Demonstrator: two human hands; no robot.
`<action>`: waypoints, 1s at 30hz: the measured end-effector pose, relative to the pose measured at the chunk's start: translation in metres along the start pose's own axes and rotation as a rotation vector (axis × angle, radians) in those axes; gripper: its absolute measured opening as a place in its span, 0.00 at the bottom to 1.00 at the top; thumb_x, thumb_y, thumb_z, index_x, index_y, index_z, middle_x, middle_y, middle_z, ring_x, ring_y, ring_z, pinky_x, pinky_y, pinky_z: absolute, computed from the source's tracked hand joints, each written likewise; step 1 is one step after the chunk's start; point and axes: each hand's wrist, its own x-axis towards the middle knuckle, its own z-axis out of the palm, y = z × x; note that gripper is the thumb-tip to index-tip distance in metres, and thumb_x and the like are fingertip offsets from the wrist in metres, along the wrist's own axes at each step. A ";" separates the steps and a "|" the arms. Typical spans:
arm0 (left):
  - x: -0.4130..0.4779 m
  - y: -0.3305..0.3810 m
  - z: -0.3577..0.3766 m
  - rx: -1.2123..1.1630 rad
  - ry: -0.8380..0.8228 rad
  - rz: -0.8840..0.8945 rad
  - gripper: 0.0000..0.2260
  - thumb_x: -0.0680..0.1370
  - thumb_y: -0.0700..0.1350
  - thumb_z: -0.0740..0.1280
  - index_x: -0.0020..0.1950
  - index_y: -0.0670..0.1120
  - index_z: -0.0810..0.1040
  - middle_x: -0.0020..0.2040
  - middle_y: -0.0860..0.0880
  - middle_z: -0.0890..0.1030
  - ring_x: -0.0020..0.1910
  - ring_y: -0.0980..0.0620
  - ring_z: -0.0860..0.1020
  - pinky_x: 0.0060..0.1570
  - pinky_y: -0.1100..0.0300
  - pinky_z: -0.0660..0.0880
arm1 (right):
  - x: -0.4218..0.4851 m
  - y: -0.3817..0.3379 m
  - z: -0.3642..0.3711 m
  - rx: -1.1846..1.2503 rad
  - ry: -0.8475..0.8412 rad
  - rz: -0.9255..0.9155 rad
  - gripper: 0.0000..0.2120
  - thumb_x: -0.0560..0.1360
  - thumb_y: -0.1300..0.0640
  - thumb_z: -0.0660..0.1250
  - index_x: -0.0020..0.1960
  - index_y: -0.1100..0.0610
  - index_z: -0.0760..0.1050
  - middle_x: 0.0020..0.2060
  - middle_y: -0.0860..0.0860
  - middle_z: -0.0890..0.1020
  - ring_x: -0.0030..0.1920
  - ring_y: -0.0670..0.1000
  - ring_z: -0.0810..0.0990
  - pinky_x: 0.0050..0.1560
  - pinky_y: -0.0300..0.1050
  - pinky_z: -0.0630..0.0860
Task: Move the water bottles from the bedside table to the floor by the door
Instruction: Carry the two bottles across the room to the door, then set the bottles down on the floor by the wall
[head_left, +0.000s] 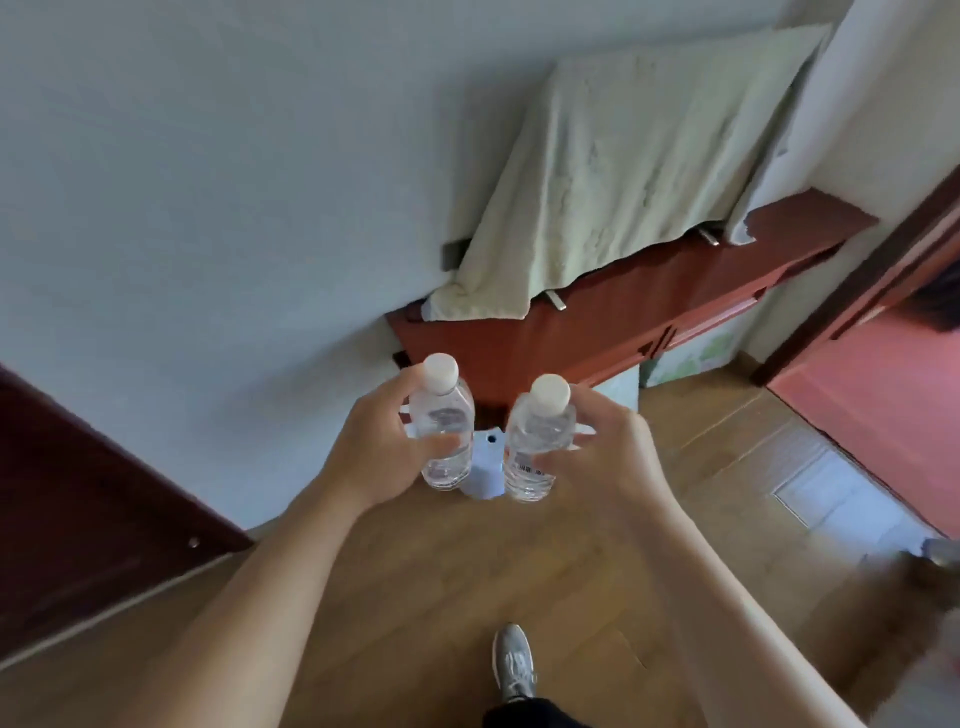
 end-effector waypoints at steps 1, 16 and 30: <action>0.003 -0.004 -0.009 0.006 0.048 -0.029 0.27 0.67 0.47 0.81 0.58 0.66 0.75 0.54 0.61 0.81 0.54 0.63 0.78 0.51 0.66 0.74 | 0.017 -0.005 0.008 0.006 -0.054 -0.036 0.30 0.59 0.59 0.79 0.59 0.42 0.78 0.48 0.40 0.84 0.49 0.41 0.82 0.50 0.43 0.80; -0.005 -0.077 -0.072 -0.004 0.438 -0.397 0.29 0.67 0.50 0.81 0.65 0.60 0.74 0.58 0.63 0.80 0.59 0.61 0.78 0.61 0.53 0.76 | 0.143 -0.048 0.131 0.030 -0.588 -0.237 0.29 0.62 0.61 0.80 0.59 0.44 0.78 0.49 0.39 0.83 0.52 0.37 0.80 0.48 0.28 0.75; 0.057 -0.217 -0.029 0.016 0.262 -0.470 0.29 0.68 0.48 0.80 0.63 0.64 0.72 0.57 0.64 0.79 0.56 0.62 0.77 0.58 0.52 0.77 | 0.196 0.057 0.240 -0.018 -0.536 -0.117 0.23 0.64 0.59 0.77 0.55 0.42 0.77 0.44 0.39 0.83 0.48 0.37 0.80 0.48 0.38 0.79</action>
